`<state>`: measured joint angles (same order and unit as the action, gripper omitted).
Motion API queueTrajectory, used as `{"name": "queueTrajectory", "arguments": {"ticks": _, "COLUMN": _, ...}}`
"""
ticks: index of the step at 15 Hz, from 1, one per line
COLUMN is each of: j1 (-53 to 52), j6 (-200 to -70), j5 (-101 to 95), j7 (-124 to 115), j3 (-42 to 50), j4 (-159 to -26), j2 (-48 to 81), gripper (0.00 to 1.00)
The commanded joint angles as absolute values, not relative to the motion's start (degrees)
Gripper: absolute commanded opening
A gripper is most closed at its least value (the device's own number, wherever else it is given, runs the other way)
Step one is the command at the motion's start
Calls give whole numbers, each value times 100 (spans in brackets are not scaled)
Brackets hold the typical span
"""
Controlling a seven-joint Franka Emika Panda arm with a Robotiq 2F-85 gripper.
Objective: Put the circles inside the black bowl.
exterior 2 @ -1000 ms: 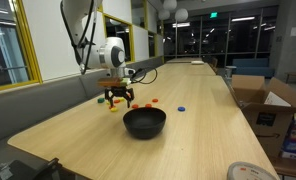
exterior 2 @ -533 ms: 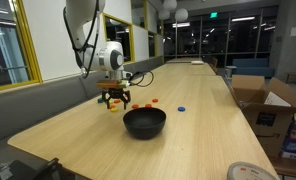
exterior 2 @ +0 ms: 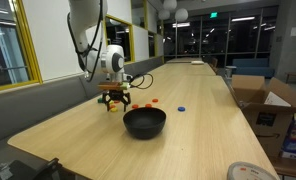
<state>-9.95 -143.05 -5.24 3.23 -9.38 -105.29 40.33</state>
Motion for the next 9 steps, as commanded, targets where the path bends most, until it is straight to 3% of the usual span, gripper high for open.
{"name": "queueTrajectory", "arguments": {"ticks": 1, "j1": -1044, "j6": -14115, "j5": -441, "j7": 447, "j3": -960, "j4": -10169, "j2": 4209, "gripper": 100}}
{"name": "queueTrajectory", "arguments": {"ticks": 9, "j1": -1265, "j6": -14158, "j5": -575, "j7": 243, "j3": -825, "j4": -10186, "j2": 4148, "gripper": 100}}
